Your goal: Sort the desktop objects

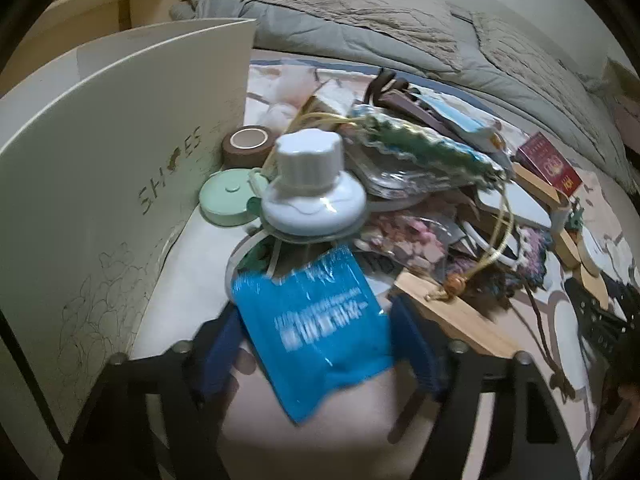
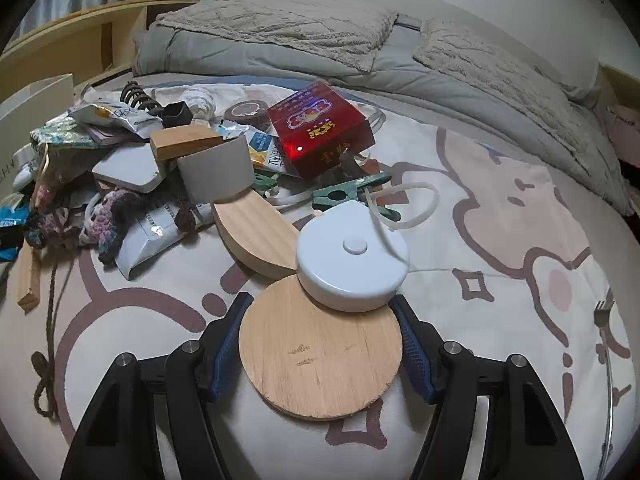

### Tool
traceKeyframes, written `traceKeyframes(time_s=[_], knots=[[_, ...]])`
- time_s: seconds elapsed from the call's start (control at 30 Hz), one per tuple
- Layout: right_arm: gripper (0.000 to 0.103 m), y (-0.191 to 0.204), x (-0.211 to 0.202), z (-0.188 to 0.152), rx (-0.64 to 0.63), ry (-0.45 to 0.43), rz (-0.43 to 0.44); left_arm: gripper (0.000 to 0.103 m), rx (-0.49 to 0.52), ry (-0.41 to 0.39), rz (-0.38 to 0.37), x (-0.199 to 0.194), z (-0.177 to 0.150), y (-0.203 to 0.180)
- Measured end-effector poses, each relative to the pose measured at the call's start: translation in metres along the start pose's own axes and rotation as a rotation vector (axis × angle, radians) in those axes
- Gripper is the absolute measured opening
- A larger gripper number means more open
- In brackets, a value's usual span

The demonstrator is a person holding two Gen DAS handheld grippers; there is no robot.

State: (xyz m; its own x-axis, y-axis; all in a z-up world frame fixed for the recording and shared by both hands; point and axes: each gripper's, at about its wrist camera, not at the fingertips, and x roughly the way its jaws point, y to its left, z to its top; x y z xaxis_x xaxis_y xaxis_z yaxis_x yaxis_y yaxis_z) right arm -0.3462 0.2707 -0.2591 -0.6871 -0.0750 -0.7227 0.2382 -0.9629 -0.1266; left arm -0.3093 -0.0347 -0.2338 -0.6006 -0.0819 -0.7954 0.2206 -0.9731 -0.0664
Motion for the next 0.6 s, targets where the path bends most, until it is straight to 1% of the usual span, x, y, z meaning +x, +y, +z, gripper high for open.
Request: traceKeyframes(time_s=[0.07, 0.23, 0.27, 0.3, 0.43, 0.47, 0.5, 0.6], knots=[[0.069, 0.0, -0.001, 0.0, 0.003, 0.001, 0.004, 0.059, 0.014, -0.002, 0.002, -0.002, -0.002, -0.003], [0.068, -0.003, -0.003, -0.001, 0.023, 0.003, 0.023, 0.054, 0.054, -0.005, -0.015, -0.008, -0.005, -0.009], [0.068, -0.003, -0.004, -0.002, 0.033, 0.003, 0.03, 0.046, 0.061, -0.008, -0.02, -0.01, -0.007, -0.01], [0.068, -0.004, -0.006, -0.003, 0.043, 0.004, 0.037, 0.043, 0.068, -0.007, -0.029, -0.013, -0.009, -0.01], [0.068, -0.006, -0.014, -0.01, 0.091, 0.007, 0.067, 0.043, 0.088, -0.006, -0.059, -0.02, -0.017, -0.011], [0.068, -0.006, -0.017, -0.012, 0.101, 0.007, 0.074, 0.041, 0.096, -0.008, -0.061, -0.021, -0.019, -0.012], [0.068, -0.005, -0.019, -0.014, 0.107, 0.005, 0.08, 0.033, 0.101, -0.01, -0.069, -0.023, -0.02, -0.012], [0.068, -0.002, -0.029, -0.022, 0.125, 0.003, 0.097, 0.026, 0.1, -0.013, -0.097, -0.027, -0.022, -0.012]])
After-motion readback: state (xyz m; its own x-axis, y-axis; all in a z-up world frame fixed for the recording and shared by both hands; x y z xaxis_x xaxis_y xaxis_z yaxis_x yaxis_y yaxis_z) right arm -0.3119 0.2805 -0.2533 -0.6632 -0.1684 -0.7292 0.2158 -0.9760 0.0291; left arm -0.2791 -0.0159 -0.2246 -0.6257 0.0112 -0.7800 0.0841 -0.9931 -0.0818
